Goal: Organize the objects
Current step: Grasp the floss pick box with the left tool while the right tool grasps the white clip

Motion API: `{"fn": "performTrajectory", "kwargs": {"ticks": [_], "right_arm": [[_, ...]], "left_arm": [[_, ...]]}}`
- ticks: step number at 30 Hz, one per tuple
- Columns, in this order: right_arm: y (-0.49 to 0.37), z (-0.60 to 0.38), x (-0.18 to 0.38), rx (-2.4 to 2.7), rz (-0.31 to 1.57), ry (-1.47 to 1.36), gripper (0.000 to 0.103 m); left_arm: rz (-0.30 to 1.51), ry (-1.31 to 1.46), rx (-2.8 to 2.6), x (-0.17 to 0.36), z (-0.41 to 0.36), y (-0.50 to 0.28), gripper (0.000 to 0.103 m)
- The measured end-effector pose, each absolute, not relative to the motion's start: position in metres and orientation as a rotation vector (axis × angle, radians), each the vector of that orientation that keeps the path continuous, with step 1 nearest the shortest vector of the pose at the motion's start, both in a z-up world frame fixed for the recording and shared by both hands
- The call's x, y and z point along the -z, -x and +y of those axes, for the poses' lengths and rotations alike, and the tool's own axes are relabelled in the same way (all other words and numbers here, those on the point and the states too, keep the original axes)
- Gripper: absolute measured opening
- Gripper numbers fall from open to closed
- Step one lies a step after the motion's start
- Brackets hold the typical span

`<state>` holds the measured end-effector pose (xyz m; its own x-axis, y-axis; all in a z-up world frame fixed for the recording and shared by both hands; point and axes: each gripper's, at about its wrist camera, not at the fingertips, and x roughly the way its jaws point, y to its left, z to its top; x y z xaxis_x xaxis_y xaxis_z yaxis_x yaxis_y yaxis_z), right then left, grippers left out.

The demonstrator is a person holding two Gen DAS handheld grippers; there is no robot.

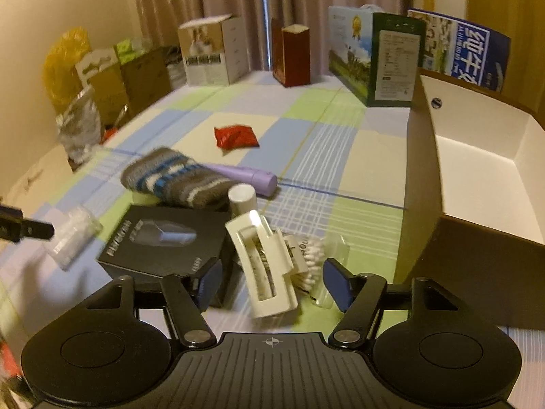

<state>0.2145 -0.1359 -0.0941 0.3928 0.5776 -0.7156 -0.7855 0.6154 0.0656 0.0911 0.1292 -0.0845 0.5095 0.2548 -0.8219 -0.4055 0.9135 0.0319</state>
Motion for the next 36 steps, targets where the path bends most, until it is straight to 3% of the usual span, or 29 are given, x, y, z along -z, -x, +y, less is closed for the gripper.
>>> {"fn": "performTrajectory", "kwargs": {"ticks": [9, 13, 21, 30, 36], "right_arm": [[-0.220, -0.113, 0.110, -0.894, 0.748, 0.418, 0.054], [-0.219, -0.104, 0.115, -0.900, 0.727, 0.482, 0.039], [-0.222, -0.121, 0.098, -0.875, 0.766, 0.363, 0.038], [-0.231, -0.160, 0.068, -0.839, 0.882, 0.146, 0.038], [-0.233, -0.194, 0.048, -0.832, 0.906, 0.037, 0.038]], "left_arm": [[0.990, 0.183, -0.378, 0.103, 0.136, -0.109, 0.097], [1.003, 0.185, -0.374, 0.109, 0.138, -0.113, 0.094], [1.023, 0.181, -0.371, 0.118, 0.142, -0.122, 0.087], [1.057, 0.174, -0.337, 0.128, 0.143, -0.131, 0.054], [1.060, 0.158, -0.343, 0.126, 0.138, -0.131, 0.052]]}}
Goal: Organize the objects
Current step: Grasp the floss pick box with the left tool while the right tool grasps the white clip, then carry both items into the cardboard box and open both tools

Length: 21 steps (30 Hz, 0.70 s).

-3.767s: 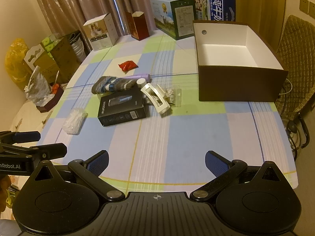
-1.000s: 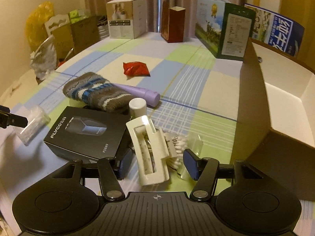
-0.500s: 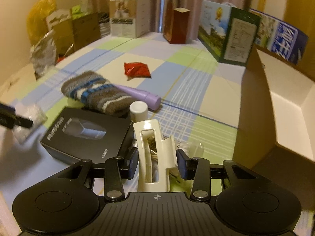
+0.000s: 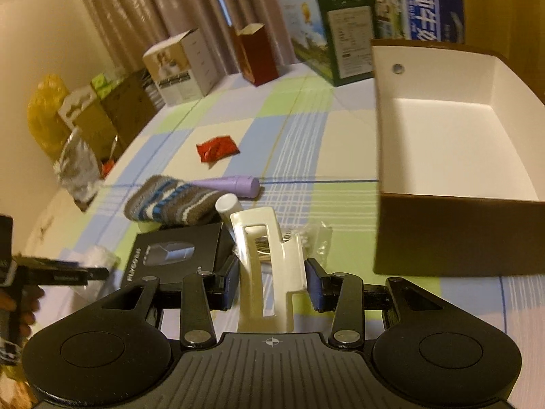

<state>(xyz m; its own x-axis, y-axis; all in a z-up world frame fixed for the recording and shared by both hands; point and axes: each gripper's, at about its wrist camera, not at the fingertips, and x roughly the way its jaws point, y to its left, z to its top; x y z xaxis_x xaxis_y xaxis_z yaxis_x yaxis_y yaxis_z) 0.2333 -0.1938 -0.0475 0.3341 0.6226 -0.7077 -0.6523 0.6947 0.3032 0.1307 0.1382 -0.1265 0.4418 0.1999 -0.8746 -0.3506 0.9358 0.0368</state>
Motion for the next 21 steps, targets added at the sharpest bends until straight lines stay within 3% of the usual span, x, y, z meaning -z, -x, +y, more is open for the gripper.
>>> {"fn": "performTrajectory", "kwargs": {"ticks": [10, 21], "right_arm": [[-0.259, -0.260, 0.003, -0.801, 0.877, -0.118, 0.038], [-0.341, -0.322, -0.020, -0.658, 0.851, -0.156, 0.039]], "left_arm": [[0.951, 0.145, -0.287, 0.059, 0.099, -0.133, 0.052], [0.825, 0.071, 0.057, 0.003, -0.033, -0.234, 0.052]]}}
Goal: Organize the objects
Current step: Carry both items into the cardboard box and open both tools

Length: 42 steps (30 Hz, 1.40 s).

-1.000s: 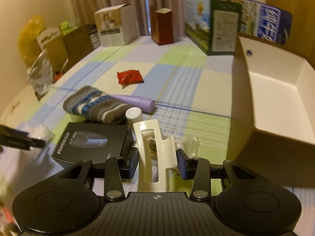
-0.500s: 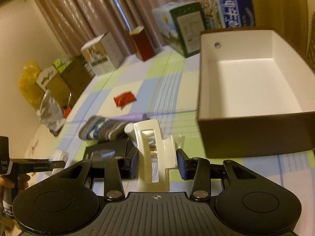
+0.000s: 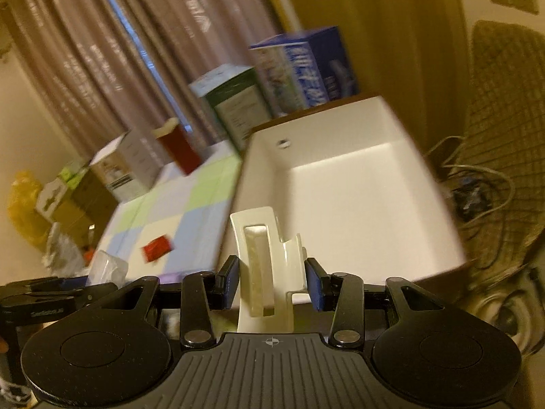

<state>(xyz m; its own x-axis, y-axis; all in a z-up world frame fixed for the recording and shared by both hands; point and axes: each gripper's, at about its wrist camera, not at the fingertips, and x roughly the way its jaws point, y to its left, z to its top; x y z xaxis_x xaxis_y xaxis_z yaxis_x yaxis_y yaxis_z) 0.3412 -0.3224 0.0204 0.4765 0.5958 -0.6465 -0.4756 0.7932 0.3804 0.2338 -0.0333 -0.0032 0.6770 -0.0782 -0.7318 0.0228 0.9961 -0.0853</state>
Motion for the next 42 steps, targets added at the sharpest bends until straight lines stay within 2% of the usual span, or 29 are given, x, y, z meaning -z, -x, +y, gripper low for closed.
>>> {"fn": "performTrajectory", "kwargs": {"ticks": [12, 22, 34, 36, 37, 38, 42], "right_arm": [[-0.416, -0.343, 0.008, -0.650, 0.962, -0.007, 0.039], [-0.438, -0.316, 0.042, -0.757, 1.036, 0.321, 0.039], [-0.443, -0.297, 0.054, -0.840, 0.987, 0.571, 0.039], [-0.445, -0.297, 0.053, -0.852, 0.977, 0.575, 0.044], [-0.445, -0.298, 0.052, -0.850, 0.968, 0.582, 0.050], [-0.445, -0.299, 0.051, -0.850, 0.956, 0.584, 0.058], [-0.446, -0.307, 0.041, -0.886, 0.943, 0.544, 0.069]], "left_arm": [[0.889, 0.066, 0.253, 0.020, -0.178, -0.334, 0.052], [1.023, -0.054, 0.262, 0.064, -0.219, -0.374, 0.053], [1.109, -0.202, 0.286, 0.090, -0.240, -0.388, 0.053], [1.113, -0.206, 0.288, 0.091, -0.239, -0.388, 0.060], [1.113, -0.208, 0.288, 0.091, -0.239, -0.388, 0.067], [1.109, -0.210, 0.292, 0.090, -0.239, -0.387, 0.068], [1.103, -0.252, 0.291, 0.089, -0.243, -0.379, 0.073]]}}
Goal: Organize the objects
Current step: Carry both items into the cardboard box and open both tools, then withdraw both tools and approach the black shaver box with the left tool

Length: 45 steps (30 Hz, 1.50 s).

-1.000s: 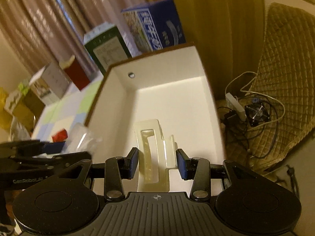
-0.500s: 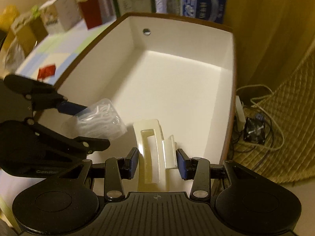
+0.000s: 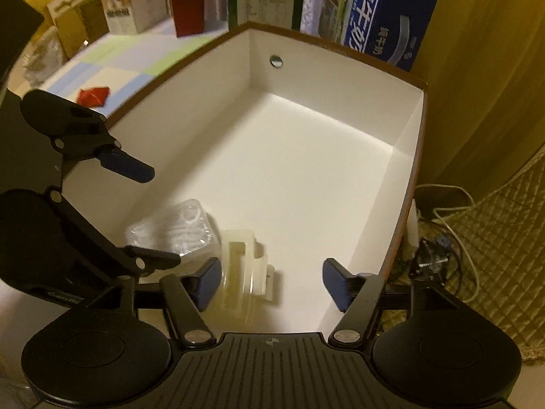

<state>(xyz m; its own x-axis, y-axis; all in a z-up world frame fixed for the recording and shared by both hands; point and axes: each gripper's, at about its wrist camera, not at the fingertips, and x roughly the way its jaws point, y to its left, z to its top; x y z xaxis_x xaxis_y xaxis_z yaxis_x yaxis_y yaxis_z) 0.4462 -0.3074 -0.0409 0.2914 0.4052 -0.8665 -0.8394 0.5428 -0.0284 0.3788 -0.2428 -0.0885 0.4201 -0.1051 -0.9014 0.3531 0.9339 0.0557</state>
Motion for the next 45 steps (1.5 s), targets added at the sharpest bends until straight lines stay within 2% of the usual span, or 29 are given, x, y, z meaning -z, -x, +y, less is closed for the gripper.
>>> {"fn": "performTrajectory", "kwargs": {"ticks": [1, 5, 17, 31, 45], "right_arm": [[-0.446, -0.310, 0.039, -0.888, 0.940, 0.538, 0.073], [-0.442, -0.318, 0.027, -0.916, 0.922, 0.491, 0.082], [-0.419, -0.344, -0.005, -0.895, 0.886, 0.274, 0.097], [-0.362, -0.361, -0.023, -0.735, 0.861, 0.079, 0.101], [-0.298, -0.336, -0.027, -0.649, 0.864, -0.006, 0.101]], "left_arm": [[1.099, -0.256, 0.288, 0.086, -0.244, -0.379, 0.077], [1.075, -0.233, 0.290, 0.075, -0.241, -0.376, 0.081], [0.979, -0.095, 0.210, 0.028, -0.214, -0.339, 0.085], [0.931, -0.009, 0.156, -0.002, -0.171, -0.288, 0.086], [0.903, 0.016, 0.167, -0.017, -0.109, -0.233, 0.088]]}}
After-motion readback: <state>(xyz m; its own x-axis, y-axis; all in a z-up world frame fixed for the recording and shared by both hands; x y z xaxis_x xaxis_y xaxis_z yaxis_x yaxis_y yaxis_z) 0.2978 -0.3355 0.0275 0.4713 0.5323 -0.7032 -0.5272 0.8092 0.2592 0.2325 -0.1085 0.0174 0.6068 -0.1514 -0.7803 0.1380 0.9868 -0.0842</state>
